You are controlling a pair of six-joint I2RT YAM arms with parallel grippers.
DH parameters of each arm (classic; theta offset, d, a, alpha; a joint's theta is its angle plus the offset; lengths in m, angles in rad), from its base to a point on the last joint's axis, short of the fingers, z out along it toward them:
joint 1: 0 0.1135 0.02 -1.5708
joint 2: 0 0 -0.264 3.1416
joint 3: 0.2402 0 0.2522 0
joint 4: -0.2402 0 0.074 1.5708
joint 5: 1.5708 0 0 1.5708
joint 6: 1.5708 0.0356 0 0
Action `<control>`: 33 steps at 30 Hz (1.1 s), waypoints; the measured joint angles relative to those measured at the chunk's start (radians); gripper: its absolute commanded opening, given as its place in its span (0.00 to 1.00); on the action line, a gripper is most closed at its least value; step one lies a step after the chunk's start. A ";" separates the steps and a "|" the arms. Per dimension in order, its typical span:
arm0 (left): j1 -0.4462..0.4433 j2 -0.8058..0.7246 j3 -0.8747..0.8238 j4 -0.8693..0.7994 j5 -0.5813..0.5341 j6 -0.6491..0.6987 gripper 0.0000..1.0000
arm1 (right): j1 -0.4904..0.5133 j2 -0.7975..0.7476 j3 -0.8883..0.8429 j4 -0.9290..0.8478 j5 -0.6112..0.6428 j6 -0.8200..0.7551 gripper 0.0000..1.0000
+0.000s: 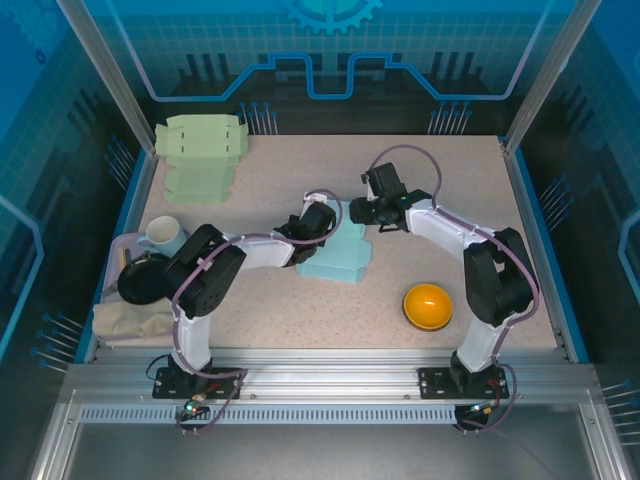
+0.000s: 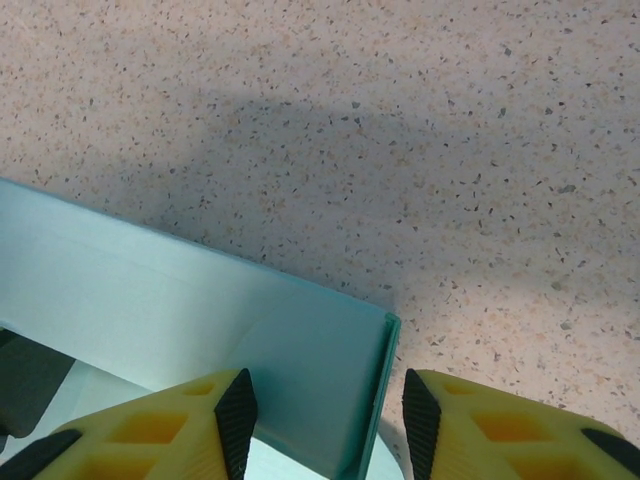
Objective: Fold the paper box
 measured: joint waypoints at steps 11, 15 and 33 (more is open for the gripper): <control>0.005 -0.126 -0.094 -0.038 0.167 0.006 0.43 | 0.002 0.021 0.026 -0.009 0.004 0.011 0.45; 0.037 -0.283 -0.220 0.048 0.301 0.041 0.50 | 0.001 0.048 0.065 -0.026 0.006 0.010 0.45; 0.180 -0.260 -0.274 0.173 0.520 0.098 0.54 | -0.001 0.102 0.152 -0.077 -0.001 -0.009 0.45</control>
